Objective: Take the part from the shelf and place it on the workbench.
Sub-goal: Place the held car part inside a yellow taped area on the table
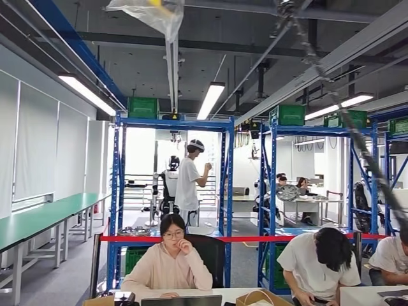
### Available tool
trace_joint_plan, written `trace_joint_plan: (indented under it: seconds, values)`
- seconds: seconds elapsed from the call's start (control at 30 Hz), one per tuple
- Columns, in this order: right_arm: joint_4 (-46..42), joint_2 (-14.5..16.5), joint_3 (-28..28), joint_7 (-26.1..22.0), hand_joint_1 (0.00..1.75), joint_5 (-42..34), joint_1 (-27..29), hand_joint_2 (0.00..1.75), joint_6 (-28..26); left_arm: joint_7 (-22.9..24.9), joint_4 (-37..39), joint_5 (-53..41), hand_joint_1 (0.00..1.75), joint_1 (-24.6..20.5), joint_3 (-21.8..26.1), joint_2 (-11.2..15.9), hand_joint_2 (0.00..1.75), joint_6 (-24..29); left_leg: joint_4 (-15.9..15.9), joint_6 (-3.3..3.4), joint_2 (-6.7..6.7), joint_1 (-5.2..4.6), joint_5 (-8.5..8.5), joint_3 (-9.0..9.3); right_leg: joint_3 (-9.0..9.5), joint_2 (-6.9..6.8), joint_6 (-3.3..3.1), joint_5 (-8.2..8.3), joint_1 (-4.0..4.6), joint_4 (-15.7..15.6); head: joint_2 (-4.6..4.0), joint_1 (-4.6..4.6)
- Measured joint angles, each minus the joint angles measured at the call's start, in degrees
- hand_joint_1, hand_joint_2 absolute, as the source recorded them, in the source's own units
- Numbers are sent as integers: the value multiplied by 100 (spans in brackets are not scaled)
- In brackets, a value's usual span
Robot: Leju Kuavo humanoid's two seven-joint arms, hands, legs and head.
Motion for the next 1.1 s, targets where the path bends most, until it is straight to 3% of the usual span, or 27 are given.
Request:
trace_joint_plan:
  seconds: [0.1,0.17,0.23,0.27,0.3,0.37,0.4,0.57,0.63,0.7,0.73,0.77,0.8,0.87,0.9,0.93,1.0,1.1]
  values:
    - [4,-11,34,16,175,1,29,175,-21,0,0,0,0,1,-33,-4,175,21,267,-44,14,-2,-215,-114,53,-7,-80,32,-33,-106,-1,0]
    - [11,-16,48,16,175,1,65,175,-25,0,0,0,0,3,-42,-4,175,25,948,-50,18,-8,-536,-438,62,-9,-103,29,-26,-115,-1,1]
    - [18,-22,54,12,175,1,107,175,-52,-1,0,0,0,12,-50,-4,175,26,1465,-68,18,-9,-662,-712,67,-8,-112,21,-17,-111,-1,1]
    - [20,-26,57,3,175,1,118,175,-80,-4,0,0,0,14,-57,-4,175,26,1435,-76,19,-6,-573,-716,70,-4,-111,16,-17,-106,-1,1]
    - [21,-31,61,-11,175,1,125,175,-122,-12,0,0,0,12,-68,-4,175,27,1191,-81,21,-2,-393,-615,77,0,-105,6,-19,-96,-1,1]
    - [20,-41,79,-35,175,1,149,175,-236,-41,0,0,0,2,-90,-4,175,28,469,-82,27,1,-35,-286,75,11,-70,-35,-12,-42,-1,2]
    - [17,-48,90,-41,175,0,166,175,-307,-64,0,-1,0,-6,-101,-5,175,27,216,-72,28,-2,51,-165,63,17,-48,-55,-3,-10,-1,1]
    - [-13,-152,188,-152,175,1,277,175,-747,-161,0,-8,0,-6,-180,-28,175,26,51,42,21,-13,57,-84,13,15,57,-153,-5,115,-1,3]
    - [-34,-210,243,-213,175,1,324,175,-895,-179,0,-9,0,-16,-222,-37,175,26,41,90,23,1,60,-71,-189,3,123,-428,-29,581,-1,3]
    - [-40,-266,304,-273,175,-1,378,175,-1001,-183,0,-10,0,-23,-254,-37,175,25,42,111,25,1,53,-65,-555,-3,162,-749,-59,1345,-1,2]
    - [-40,-292,338,-305,175,-1,409,175,-1049,-184,0,-10,0,-22,-268,-37,175,24,43,116,25,1,49,-59,-691,-4,174,-809,-71,1606,-1,2]
    - [-40,-321,382,-348,175,-2,433,175,-1095,-184,0,-9,0,-20,-285,-37,175,22,43,118,23,1,44,-49,-728,-4,180,-759,-81,1657,-1,2]
    - [-41,-343,432,-394,175,-1,448,175,-1136,-184,0,-9,0,-20,-303,-37,175,20,43,116,21,2,36,-34,-648,-5,179,-604,-88,1467,-1,2]
    - [-40,-382,546,-495,175,0,450,175,-1214,-184,0,-9,0,-27,-347,-37,175,7,41,98,15,2,13,-1,-277,-3,162,-202,-90,682,-1,3]
    - [-38,-398,603,-543,175,0,446,175,-1256,-184,0,-9,0,-35,-371,-37,175,-4,42,81,12,-2,5,3,-119,-2,147,-77,-81,334,-1,2]
    - [-32,-411,659,-583,175,-1,444,175,-1300,-185,0,-9,0,-40,-394,-37,175,-15,37,59,10,-5,5,-2,-28,1,134,-22,-68,126,0,3]
    - [-10,-444,766,-636,175,-3,439,175,-1369,-189,0,-8,0,-40,-440,-37,175,-33,9,3,8,-4,20,-6,-2,4,95,-23,-37,22,0,4]
    - [23,-481,886,-675,44,-4,428,44,-1407,-196,0,-7,0,-34,-505,-37,175,-43,124,-60,17,10,-115,-51,38,-4,-18,25,-54,-69,-1,5]
